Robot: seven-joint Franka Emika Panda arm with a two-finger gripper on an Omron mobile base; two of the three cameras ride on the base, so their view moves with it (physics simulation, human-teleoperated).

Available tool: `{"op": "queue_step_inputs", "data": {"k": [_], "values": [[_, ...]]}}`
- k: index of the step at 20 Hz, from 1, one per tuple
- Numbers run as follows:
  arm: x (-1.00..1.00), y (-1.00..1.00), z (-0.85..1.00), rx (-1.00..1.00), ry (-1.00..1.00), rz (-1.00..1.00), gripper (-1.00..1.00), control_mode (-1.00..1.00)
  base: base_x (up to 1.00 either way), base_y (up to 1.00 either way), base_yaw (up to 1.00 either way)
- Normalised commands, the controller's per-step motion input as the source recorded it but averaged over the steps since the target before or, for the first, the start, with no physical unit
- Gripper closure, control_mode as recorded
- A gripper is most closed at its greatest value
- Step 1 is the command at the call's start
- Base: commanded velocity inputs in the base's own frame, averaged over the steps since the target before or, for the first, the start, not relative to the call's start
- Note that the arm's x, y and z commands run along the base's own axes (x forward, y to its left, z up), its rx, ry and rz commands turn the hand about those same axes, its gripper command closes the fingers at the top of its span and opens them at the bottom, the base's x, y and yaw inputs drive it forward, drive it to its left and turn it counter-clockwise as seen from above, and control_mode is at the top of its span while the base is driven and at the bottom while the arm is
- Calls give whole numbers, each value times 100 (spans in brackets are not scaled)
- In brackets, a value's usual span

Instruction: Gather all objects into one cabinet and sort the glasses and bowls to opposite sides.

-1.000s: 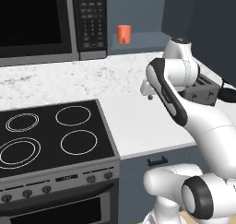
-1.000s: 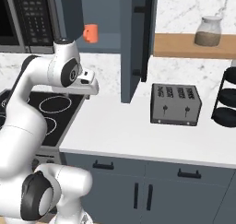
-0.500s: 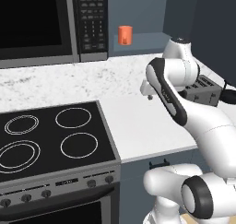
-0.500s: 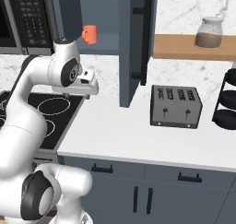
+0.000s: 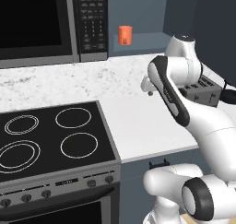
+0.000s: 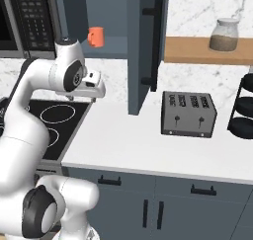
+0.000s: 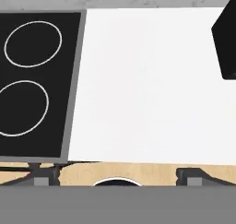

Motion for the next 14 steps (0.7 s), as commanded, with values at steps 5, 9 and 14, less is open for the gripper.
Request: {"op": "queue_step_inputs", "data": {"k": [5,9,14], "values": [[3,0,85,10,-35,0,-100,-100,0,0,0],[32,17,59,1,-30,0,-100,-100,0,0,0],[55,26,36,0,-22,0,-100,-100,0,0,0]]}}
